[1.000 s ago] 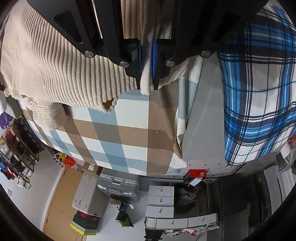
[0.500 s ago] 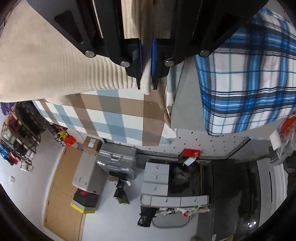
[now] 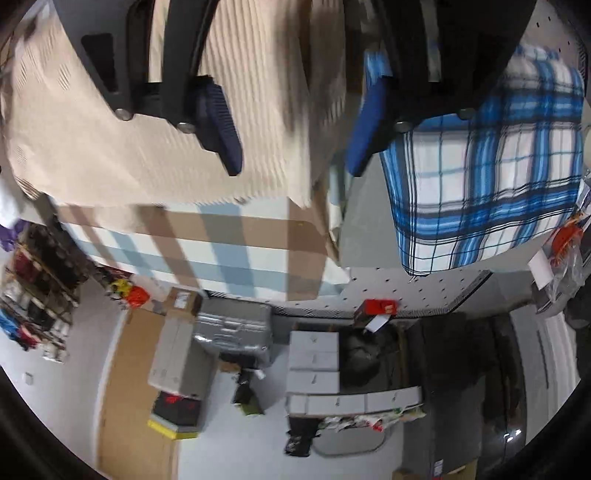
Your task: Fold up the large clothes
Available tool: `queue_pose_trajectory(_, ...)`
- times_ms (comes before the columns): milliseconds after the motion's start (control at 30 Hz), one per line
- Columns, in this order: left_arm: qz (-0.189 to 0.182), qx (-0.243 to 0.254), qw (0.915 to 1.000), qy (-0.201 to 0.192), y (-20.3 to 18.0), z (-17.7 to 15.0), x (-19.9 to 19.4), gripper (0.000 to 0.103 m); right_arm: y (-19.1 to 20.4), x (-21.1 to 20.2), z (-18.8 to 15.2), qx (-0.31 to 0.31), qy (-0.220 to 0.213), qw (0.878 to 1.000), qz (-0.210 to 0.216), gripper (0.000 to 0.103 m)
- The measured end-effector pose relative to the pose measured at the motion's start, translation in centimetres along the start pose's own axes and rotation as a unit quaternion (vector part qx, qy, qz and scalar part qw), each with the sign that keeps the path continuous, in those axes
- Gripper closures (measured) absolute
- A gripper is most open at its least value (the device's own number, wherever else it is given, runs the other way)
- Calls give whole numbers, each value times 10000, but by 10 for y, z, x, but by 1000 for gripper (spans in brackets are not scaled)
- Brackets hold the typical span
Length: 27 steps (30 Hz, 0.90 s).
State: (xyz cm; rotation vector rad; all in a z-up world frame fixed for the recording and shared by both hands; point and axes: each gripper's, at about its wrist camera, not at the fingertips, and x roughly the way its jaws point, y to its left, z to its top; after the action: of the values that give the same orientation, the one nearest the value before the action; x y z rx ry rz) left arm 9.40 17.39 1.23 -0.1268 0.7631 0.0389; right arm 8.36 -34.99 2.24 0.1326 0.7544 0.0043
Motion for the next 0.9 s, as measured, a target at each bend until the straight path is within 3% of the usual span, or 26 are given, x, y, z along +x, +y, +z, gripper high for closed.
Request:
queue_pose_trajectory(67,-110,118,9999,42,-4,-13,-14,47,2,-25,-26,91,-61,9999,18,29)
queue_pose_trajectory(200,-167,216,9996,118,-3,-42,-29,47,-19,-56,-84,952,-60,9954,28,29)
queue_pose_trajectory(333,-149,73,9988,451,9,-69,-32,47,-50,-74,-135,2322,-18,9722,313,29)
queue_pose_trajectory(500,-331,-230,9966,716,11,-86,-35,47,-60,-71,-163,2965,100,9518,781,31)
queue_pose_trajectory(600,-557,-478,9947,722,5,-90,-38,47,-71,-51,-177,3647,196,9237,1160,34)
queue_pose_trajectory(667,-650,-464,9945,683,-4,-92,-40,47,-82,-40,-182,4149,72,9024,1160,38)
queue_pose_trajectory(733,-656,-322,9959,536,-15,-91,-40,47,-93,-31,-181,4488,-62,8871,1077,50)
queue_pose_trajectory(833,-410,66,9976,549,-27,-95,-31,47,-93,-19,-169,4526,-89,8869,923,54)
queue_pose_trajectory(900,-308,337,9971,610,-36,-96,-21,47,-86,-12,-157,4294,-197,8995,789,67)
